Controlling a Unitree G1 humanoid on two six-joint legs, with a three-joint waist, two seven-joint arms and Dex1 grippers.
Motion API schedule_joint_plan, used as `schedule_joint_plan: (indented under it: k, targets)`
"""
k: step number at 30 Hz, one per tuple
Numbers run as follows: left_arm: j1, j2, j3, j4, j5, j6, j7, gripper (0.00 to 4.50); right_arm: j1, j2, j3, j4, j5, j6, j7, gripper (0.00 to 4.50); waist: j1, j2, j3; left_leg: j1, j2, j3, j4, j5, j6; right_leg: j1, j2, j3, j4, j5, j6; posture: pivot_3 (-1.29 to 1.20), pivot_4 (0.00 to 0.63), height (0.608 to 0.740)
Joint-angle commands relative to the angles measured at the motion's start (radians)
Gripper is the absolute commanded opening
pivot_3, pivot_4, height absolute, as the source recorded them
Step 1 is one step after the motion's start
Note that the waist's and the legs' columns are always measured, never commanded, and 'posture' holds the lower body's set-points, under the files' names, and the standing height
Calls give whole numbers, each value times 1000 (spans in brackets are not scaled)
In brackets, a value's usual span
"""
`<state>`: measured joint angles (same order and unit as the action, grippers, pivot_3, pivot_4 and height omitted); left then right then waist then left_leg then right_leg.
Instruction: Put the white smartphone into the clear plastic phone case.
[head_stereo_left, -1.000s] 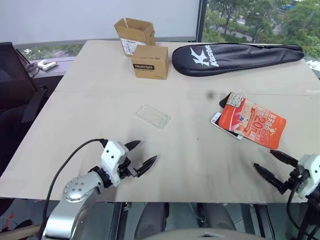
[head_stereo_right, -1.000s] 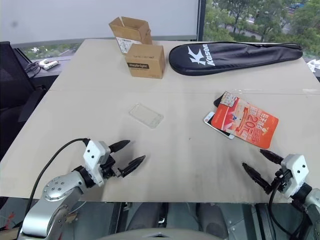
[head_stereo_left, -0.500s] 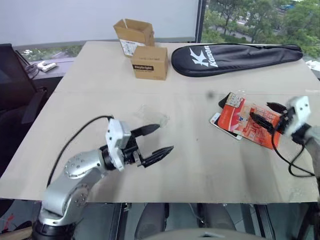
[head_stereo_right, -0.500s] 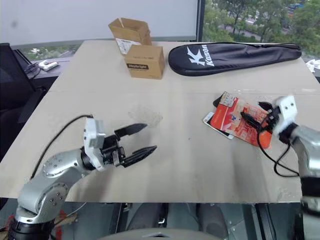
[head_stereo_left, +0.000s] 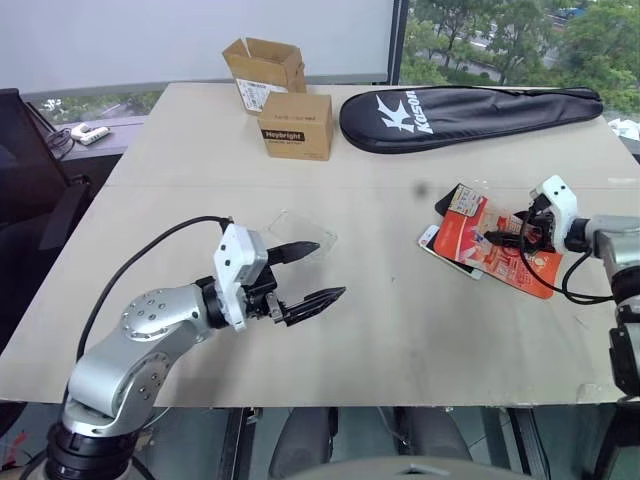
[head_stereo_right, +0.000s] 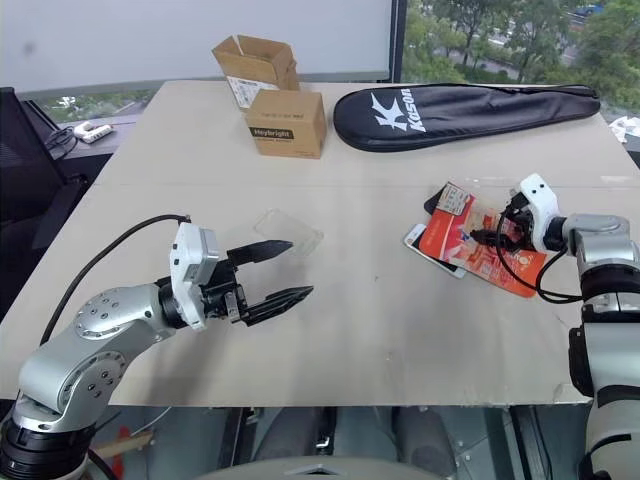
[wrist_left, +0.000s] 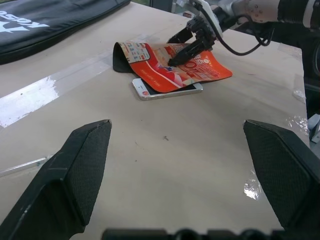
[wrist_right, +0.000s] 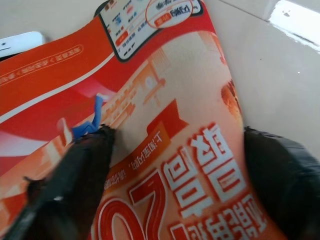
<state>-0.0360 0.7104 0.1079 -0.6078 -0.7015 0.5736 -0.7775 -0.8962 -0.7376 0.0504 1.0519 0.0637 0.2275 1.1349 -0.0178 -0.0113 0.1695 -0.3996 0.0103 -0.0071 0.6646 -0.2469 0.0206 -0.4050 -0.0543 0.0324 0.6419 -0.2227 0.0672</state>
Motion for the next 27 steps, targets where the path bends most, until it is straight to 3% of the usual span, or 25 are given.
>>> schedule_joint_plan:
  k: [1,3,5,7,9,13,17,20,21,22,27]
  targets:
    - [2,12,4,-37,9,-11,-3,4500,-18,1,5,23,-11,5,66,2306,-2,0,0,0,0,0,0,0,0,0,0,0,0,0,0,0,150,740]
    - [5,9,-1,-35,14,-13,-5,4500,-18,2,-6,20,-10,-17,71,1467,-4,0,0,0,0,0,0,0,0,0,0,0,0,0,0,0,150,740]
    - [2,6,-8,-32,20,-14,-5,4500,-10,-2,-19,9,-3,-34,75,934,-7,0,0,0,0,0,0,0,0,0,0,0,0,0,0,0,150,740]
    - [-5,3,-16,-27,27,-15,-6,4500,-5,-5,-49,2,15,-52,62,40,-11,0,0,0,0,0,0,0,0,0,0,0,0,0,0,0,150,740]
    - [-14,1,-22,-20,32,-18,-7,4500,-14,-5,-103,9,47,-69,22,11,-15,0,0,0,0,0,0,0,0,0,0,1,0,0,0,0,150,740]
    - [-36,-10,-29,-6,33,-26,-6,4500,-63,-23,-212,85,74,-184,-225,11,-19,0,1,0,0,1,0,0,0,0,0,1,0,0,0,0,150,740]
    - [-51,-21,-44,6,44,-35,-13,4500,-93,-83,-173,160,-50,-337,-531,11,-19,1,1,0,0,3,0,0,0,-1,0,3,0,0,0,0,150,740]
    - [-57,-30,-53,15,55,-43,-14,4500,-106,-120,-107,188,-153,-431,-641,1058,-18,1,1,-1,-1,3,-1,0,0,-2,0,4,0,0,-1,0,150,740]
    - [-58,-34,-56,17,59,-45,-14,4500,-109,-127,-86,189,-186,-464,-671,1697,-20,1,2,-1,-1,4,-1,0,0,-3,0,5,0,0,-1,0,150,740]
    - [-58,-38,-58,18,62,-47,-13,4500,-118,-136,-74,189,-214,-502,-733,1912,-22,0,2,-1,-1,5,-1,0,0,-3,0,6,0,0,0,0,150,740]
    - [-48,-47,-63,14,72,-55,-6,4500,-171,-170,-41,190,-304,-655,-954,4312,-32,1,2,0,-1,9,-1,0,0,-5,0,12,1,0,-1,0,150,740]
